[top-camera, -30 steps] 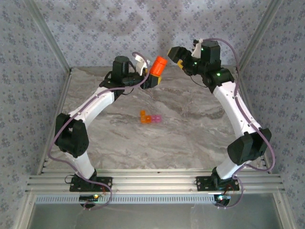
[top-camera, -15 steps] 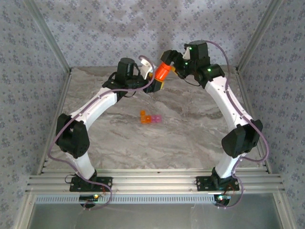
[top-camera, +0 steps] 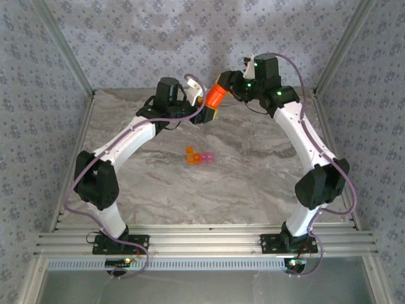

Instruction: Sort the pills into containers

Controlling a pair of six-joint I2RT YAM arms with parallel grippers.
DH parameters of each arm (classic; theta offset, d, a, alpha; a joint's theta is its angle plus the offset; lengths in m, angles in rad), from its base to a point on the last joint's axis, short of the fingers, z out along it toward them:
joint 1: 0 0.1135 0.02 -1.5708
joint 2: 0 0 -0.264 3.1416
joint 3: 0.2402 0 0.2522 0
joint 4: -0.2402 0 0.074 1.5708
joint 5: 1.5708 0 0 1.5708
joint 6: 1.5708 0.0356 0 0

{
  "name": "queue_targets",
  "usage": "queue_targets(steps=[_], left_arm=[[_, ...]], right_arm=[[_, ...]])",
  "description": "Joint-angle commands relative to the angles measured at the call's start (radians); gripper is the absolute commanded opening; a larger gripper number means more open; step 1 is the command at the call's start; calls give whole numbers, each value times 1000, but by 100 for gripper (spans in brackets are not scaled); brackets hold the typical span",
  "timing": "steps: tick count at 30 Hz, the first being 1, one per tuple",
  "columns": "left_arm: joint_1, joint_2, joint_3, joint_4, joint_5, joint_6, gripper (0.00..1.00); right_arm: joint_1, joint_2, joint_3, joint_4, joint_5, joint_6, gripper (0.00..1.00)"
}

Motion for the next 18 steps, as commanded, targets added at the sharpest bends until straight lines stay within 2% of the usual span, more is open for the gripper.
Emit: queue_targets(steps=[1,4,7,9,14,18], left_arm=[[12,-59,24,95,68,-47,0],[20,-59,22,112,82,-69,0],[20,-56,28,108,83,-68,0],[20,-53,32,102,80,-65,0],[19,-42,45,93,79,-60,0],[16,-33,62,80,80,-52,0]], right_arm=[[-51,-57,-118,205,-121,-93,47],[-85,-82,-167,280,-164,-105,54],[-104,-100,-163,280,-166,-71,74],[-106,-114,-150,242,-123,-42,83],[-101,-94,-72,77,-32,48,85],[-76,-63,-24,17,9,128,88]])
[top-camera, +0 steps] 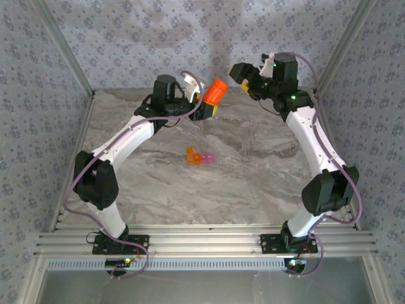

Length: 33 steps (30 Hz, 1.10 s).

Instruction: Sort the pills into containers

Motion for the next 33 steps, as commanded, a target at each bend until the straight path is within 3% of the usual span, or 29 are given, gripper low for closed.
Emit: queue_targets(steps=[1,13,18,23,26,33], left_arm=[[-3,-29,54,22,30,4,0],[-7,-21,63,3,29,19,0],[-6,-19,62,1,29,21,0],[-6,-18,62,3,29,22,0],[-6,-15,64,4,30,20,0],[17,-14,54,78,86,-64,0]], right_arm=[[26,22,68,-90,56,68,88],[100,110,172,-136,57,43,86],[103,116,178,-137,54,36,75],[103,126,186,-134,24,23,55],[99,125,186,-124,-10,-5,48],[40,90,119,3,-155,-273,46]])
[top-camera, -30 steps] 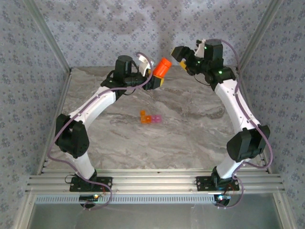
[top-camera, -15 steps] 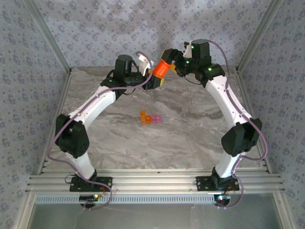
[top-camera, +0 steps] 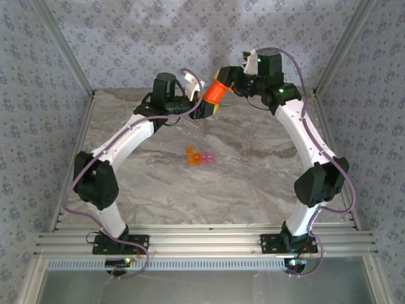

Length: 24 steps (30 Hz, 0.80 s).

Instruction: Sort the pills into containers

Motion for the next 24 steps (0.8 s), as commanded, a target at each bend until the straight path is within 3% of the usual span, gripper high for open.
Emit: queue_targets(steps=[1,9,16,24], left_arm=[[21,-15,28,103,78,-67,0],[39,-9,16,200,200,-185,0],[40,-12,8,208,203,-188,0],[43,-6,14,218,211,-201,0]], right_arm=[[-43,-35,-61,131,-100,-181,46],[-80,-37,-89,194,-182,-214,43],[-97,-43,-192,410,-157,17,39],[-88,-61,-222,454,-123,37,40]])
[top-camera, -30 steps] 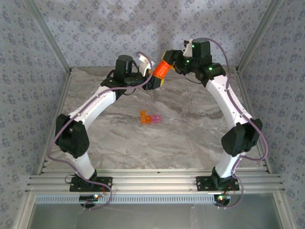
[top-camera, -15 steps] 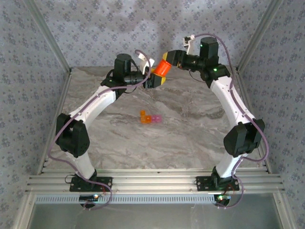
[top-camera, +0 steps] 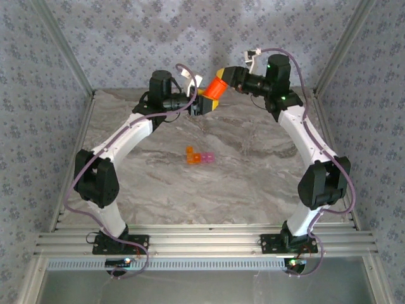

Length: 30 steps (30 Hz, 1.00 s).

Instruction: Sort the pills into containers

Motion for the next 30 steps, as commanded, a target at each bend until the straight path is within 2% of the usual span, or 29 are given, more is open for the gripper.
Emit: queue_targets(steps=[1,4,7,11,18,21,30], left_arm=[[12,-21,18,94,51,-22,0],[12,-18,33,75,43,-8,0],[12,-16,44,56,33,9,0],[12,-18,52,27,15,36,0],[1,-21,72,-46,-38,114,0],[-7,-17,92,-92,-67,163,0],[-20,3,124,-154,-86,215,0]], right_arm=[[-26,-21,-9,33,83,-12,44],[-16,-18,27,-31,93,-29,56],[-9,-15,79,-118,117,-46,75],[-9,-33,126,-218,197,-56,88],[-2,-14,225,-468,366,36,92],[14,14,274,-554,396,65,92],[72,67,330,-567,393,73,94]])
